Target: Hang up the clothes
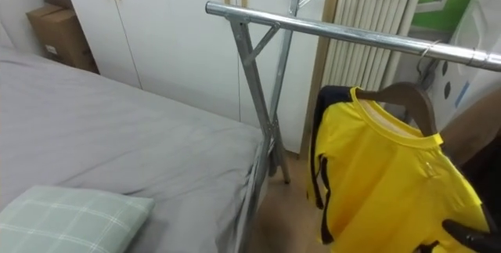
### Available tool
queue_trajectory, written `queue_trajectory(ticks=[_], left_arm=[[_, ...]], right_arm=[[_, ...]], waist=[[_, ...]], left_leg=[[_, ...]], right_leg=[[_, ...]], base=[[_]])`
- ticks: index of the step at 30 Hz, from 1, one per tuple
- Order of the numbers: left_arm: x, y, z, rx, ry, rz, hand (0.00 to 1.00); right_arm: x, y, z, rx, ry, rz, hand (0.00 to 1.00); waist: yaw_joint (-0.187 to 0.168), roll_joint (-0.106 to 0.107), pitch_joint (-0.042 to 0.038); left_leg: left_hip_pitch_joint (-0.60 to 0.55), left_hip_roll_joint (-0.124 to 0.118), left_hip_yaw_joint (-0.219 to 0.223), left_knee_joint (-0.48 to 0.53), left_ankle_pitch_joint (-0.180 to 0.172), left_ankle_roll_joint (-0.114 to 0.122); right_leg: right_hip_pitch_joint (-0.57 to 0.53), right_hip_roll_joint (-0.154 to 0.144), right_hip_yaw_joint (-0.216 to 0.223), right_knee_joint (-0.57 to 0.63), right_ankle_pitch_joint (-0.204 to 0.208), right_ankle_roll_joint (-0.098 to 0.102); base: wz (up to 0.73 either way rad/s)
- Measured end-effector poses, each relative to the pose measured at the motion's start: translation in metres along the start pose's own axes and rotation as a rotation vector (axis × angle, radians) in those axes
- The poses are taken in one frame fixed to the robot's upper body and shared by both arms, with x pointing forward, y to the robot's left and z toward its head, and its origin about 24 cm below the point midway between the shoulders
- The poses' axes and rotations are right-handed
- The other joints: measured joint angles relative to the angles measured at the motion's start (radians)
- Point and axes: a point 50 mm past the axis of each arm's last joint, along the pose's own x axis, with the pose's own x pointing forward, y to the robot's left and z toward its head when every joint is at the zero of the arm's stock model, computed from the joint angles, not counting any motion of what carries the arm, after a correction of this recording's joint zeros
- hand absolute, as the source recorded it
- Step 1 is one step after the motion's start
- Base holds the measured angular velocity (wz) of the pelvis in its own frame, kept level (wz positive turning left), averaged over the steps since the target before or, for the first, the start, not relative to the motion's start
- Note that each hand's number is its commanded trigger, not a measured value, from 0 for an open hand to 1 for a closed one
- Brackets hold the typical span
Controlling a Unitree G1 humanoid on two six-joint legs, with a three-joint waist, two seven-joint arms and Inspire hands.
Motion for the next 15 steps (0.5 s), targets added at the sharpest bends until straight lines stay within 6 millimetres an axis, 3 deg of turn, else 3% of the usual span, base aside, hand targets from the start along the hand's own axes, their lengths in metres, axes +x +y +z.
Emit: queue_trajectory(ticks=[5,12,13,15], left_arm=[[0.000,0.000,0.001,0.005,-0.003,0.001,0.00],[0.001,-0.003,0.008,0.028,-0.021,0.007,0.00],[0.002,-0.005,0.011,0.039,-0.032,0.012,0.00],[0.002,-0.009,0.017,0.057,-0.048,0.017,0.00]], right_arm=[[0.000,0.010,-0.012,-0.049,0.041,0.057,0.00],[-0.014,0.021,-0.064,-0.125,0.173,0.101,0.00],[-0.017,0.021,-0.073,-0.118,0.190,0.103,0.00],[-0.022,0.026,-0.086,-0.120,0.214,0.115,0.00]], waist=[[0.001,0.001,0.0027],[0.017,0.009,0.0061],[0.018,0.018,0.0041],[0.019,0.020,0.0098]], left_leg=[[-0.002,0.000,-0.003,0.003,0.000,0.000],[-0.007,0.002,0.030,0.006,0.000,0.000],[-0.015,0.002,0.030,0.015,0.000,0.000],[-0.025,0.002,0.028,0.025,0.000,0.000]], right_leg=[[-0.002,0.002,0.011,-0.002,0.002,0.002],[-0.002,0.003,0.013,-0.010,0.007,0.003],[-0.002,0.004,0.012,-0.017,0.010,0.008],[-0.005,0.003,0.012,-0.020,0.014,0.009]], base=[[-0.02],[0.02],[0.07],[0.02]])
